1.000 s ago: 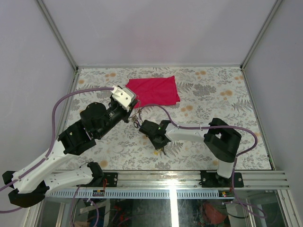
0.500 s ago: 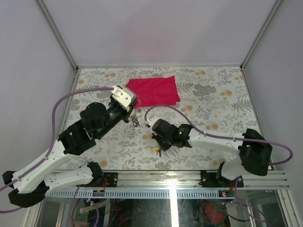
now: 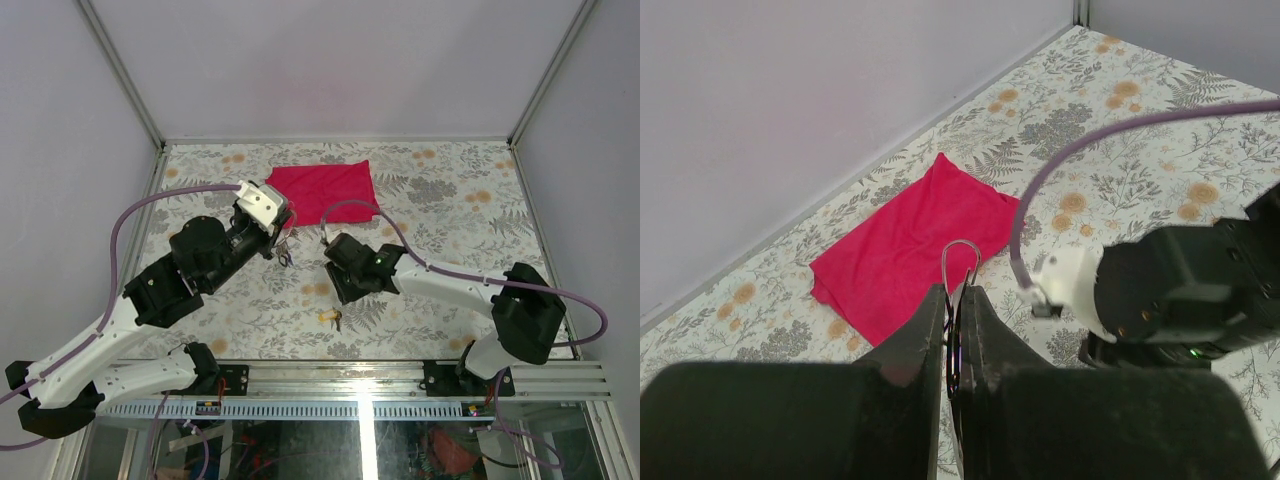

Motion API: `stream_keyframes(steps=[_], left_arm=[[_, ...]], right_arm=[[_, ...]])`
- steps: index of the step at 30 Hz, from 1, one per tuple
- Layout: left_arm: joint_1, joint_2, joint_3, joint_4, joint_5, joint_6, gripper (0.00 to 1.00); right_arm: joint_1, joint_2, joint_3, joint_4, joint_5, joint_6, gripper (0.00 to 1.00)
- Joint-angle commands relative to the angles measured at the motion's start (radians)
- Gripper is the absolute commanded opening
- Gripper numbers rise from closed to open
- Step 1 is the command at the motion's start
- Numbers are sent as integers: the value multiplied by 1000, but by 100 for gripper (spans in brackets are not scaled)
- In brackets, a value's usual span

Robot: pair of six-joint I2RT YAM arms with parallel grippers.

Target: Put the keys on the keyring

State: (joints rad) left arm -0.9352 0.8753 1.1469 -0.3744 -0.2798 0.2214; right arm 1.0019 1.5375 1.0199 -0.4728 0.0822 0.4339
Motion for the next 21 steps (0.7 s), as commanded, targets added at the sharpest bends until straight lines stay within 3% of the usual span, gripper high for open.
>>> stream_keyframes(steps=[1,4,13,21], left_arm=[[4,-8,-1,83,-5,-2,0],[4,-14,-14,94,-3,-6,0],[5,-24,-28,97,18,-7,0],[5,-42,-43,92,19,6,0]], right_arm=[[-37,30,96,-26,69,233,38],[-36,52,87,9,77,349,41],[-21,117,110,-26,149,443,47],[61,265,233,-164,263,522,50]])
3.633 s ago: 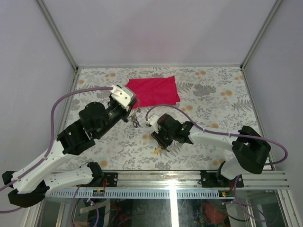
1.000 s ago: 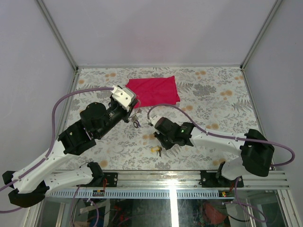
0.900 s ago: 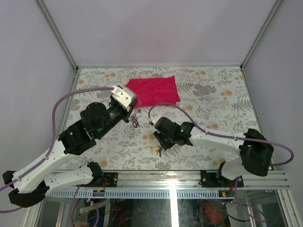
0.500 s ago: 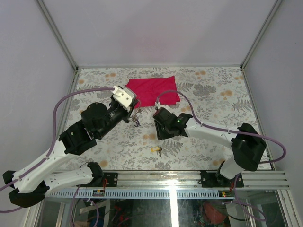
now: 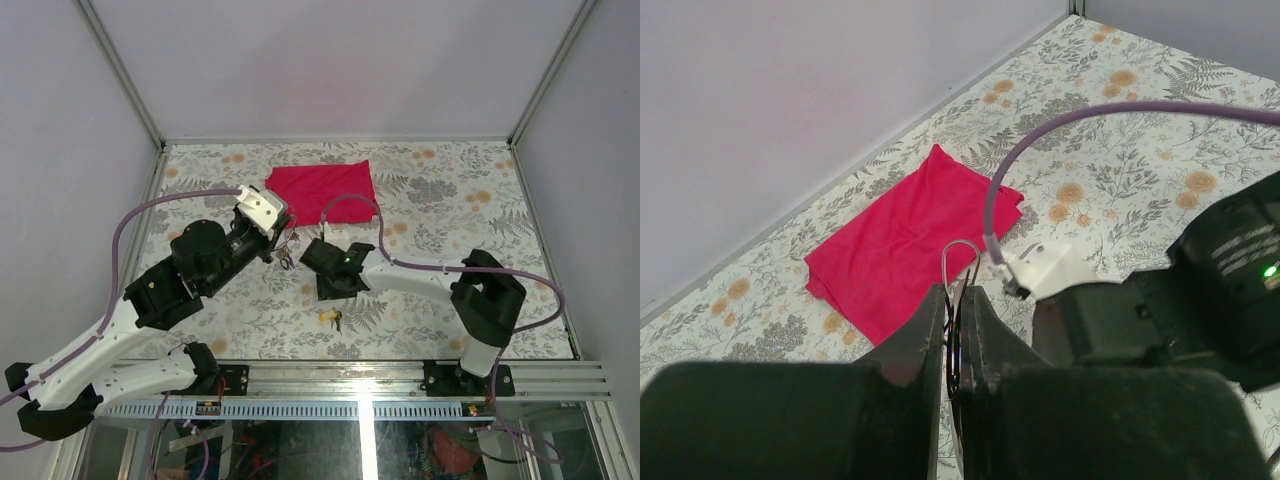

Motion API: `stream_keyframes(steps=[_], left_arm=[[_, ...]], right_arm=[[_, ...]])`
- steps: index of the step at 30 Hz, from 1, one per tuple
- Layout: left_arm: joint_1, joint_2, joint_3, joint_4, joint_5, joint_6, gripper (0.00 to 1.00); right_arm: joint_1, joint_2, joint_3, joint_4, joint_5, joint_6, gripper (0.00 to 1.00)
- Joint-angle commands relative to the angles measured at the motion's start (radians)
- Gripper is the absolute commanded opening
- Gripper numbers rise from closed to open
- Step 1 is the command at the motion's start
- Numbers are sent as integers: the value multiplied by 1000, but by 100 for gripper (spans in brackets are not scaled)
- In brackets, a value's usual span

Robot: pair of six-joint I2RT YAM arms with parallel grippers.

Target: Put the keys on the keyring

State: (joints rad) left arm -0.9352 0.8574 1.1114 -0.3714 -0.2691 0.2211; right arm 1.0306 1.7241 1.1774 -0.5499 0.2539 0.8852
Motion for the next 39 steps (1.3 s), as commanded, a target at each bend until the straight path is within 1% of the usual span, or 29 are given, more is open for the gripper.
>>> stream_keyframes(steps=[1,3,7,9,11,15,19,24,33,39], left_arm=[[6,-25,-7,88,8,8,0],[5,-31,-11,88,6,10,0],[6,-38,-13,85,-1,12,0],[4,-42,-16,85,-3,13,0],[6,-41,-20,88,-4,12,0],[5,-35,-22,91,-1,14,0],[5,-30,-18,92,1,16,0],[4,-33,-22,94,-1,19,0],[4,-25,-22,98,-4,22,0],[4,-22,-19,97,-5,21,0]], right_arm=[[35,94,78,-89,90,69,49],[38,117,83,-83,77,59,48],[40,149,117,-104,74,-35,47],[40,128,110,-83,67,-100,47],[40,106,97,-68,71,-130,48],[40,114,101,-85,57,-112,47],[40,157,120,-112,13,-79,45],[40,168,112,-132,5,-67,41],[41,176,104,-129,-34,-72,35],[41,180,87,-113,-75,-73,35]])
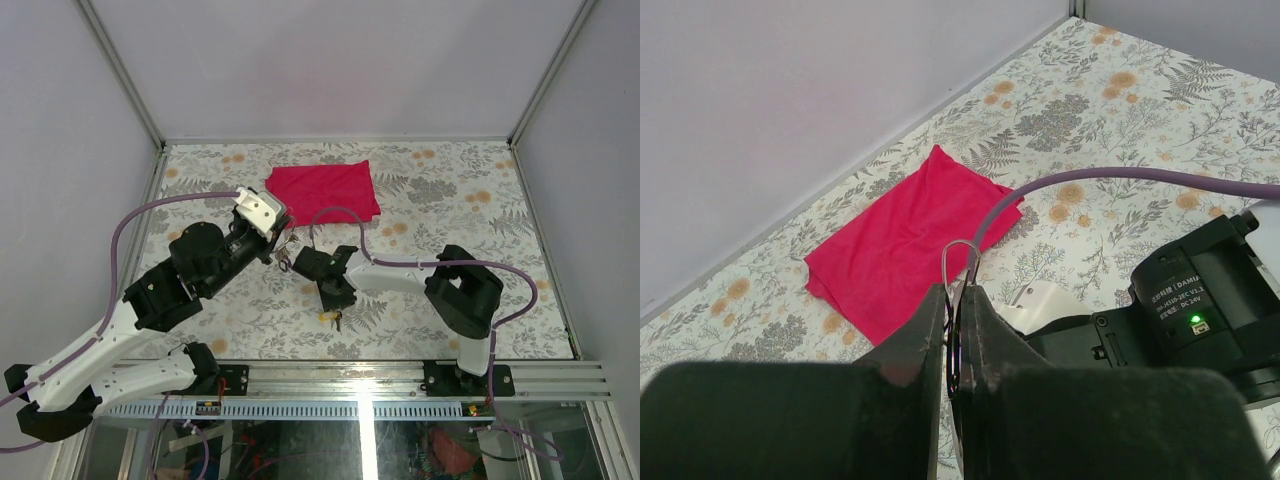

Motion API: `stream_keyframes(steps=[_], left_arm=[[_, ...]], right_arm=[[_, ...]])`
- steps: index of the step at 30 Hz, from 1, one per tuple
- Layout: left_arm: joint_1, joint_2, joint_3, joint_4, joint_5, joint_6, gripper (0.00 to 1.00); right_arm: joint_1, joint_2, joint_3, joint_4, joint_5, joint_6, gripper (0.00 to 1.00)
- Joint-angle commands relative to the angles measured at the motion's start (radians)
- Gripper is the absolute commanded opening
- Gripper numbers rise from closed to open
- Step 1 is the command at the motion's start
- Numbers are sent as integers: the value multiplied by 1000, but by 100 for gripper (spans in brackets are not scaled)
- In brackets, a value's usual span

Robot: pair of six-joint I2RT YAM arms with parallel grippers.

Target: Put the keys on the keyring

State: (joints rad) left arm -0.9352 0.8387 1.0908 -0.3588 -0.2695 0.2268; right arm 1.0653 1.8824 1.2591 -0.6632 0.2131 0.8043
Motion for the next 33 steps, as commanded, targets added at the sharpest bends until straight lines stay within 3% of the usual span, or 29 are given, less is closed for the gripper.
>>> stream_keyframes(steps=[1,11,19,21,29,33], left_arm=[[5,-3,3,83,-4,16,0],[4,-3,3,81,-7,16,0],[5,-6,3,81,-8,18,0],[5,-6,2,81,-10,17,0],[5,-7,6,78,-19,24,0],[5,-9,4,78,-16,24,0]], right_arm=[[6,24,3,1,-38,6,35],[5,24,2,13,-47,-8,24],[5,-24,-20,82,-37,-71,5],[5,-47,-38,119,-52,-109,0],[5,-182,-156,256,-176,-362,0],[5,-215,-160,213,-217,-550,0]])
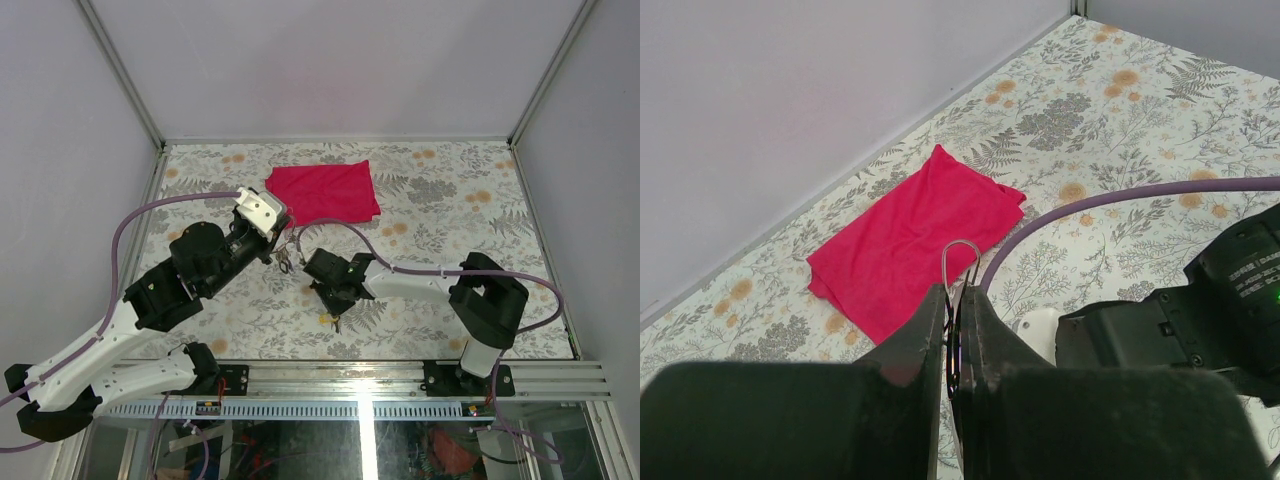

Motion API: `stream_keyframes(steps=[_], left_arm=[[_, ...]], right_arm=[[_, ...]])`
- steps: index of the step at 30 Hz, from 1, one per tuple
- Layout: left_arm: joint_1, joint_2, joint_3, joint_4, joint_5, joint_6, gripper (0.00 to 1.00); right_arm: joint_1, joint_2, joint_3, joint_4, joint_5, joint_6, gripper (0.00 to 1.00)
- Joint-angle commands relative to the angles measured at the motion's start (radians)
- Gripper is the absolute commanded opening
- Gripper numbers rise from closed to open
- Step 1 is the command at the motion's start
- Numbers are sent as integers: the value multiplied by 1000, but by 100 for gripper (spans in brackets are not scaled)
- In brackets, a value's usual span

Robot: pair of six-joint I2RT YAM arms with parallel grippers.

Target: Put the keys on the keyring

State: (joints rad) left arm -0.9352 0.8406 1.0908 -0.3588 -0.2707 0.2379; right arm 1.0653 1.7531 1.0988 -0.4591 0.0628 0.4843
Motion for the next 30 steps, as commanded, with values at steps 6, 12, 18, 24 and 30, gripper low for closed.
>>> stream_keyframes(steps=[6,12,18,24,30], left_arm=[[5,-12,6,77,-13,9,0],[5,-18,12,73,-21,14,0],[4,-22,16,72,-25,18,0],[5,-28,7,79,-20,21,0],[5,-48,-3,76,-14,18,0]], right_arm=[[5,-85,10,-83,-105,-441,0],[3,-125,14,-62,-2,-344,11],[-2,-134,61,-41,106,-1,40],[4,-10,142,-114,120,213,48],[21,64,187,-176,163,272,50]])
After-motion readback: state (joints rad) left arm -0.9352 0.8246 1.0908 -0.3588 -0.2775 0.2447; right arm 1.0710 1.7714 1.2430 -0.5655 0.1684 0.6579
